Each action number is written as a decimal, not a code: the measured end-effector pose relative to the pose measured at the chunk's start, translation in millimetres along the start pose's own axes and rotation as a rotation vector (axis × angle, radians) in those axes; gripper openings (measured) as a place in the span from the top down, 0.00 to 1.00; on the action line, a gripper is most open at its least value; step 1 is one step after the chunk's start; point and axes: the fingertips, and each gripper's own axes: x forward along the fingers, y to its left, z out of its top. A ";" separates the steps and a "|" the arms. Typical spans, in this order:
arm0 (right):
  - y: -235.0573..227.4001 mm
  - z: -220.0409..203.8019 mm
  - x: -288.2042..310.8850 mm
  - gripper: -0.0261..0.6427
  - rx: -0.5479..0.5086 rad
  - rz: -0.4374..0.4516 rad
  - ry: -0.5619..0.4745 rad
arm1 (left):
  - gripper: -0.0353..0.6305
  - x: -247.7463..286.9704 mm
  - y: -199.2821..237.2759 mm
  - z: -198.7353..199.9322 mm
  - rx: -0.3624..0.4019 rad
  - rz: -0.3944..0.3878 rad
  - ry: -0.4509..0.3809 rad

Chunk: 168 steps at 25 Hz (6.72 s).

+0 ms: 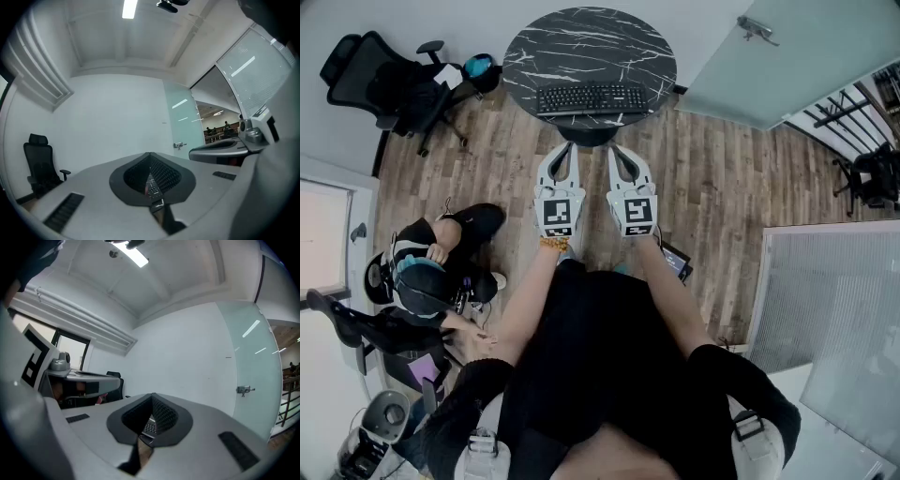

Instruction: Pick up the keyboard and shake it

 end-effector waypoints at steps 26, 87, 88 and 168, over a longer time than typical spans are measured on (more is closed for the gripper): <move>42.4 -0.8 71.8 0.92 0.007 -0.008 0.040 | 0.93 25.1 58.7 -26.7 -0.072 -0.128 0.046; -162.7 -111.5 361.9 0.91 0.047 0.197 0.141 | 0.92 344.0 125.8 -133.2 0.022 -0.267 0.149; -164.5 -116.7 363.9 0.91 0.038 0.212 0.154 | 0.92 344.6 129.0 -137.7 0.017 -0.255 0.163; -258.9 -395.0 248.3 0.59 0.346 0.249 0.839 | 0.55 143.7 213.4 -402.5 -1.014 0.269 0.585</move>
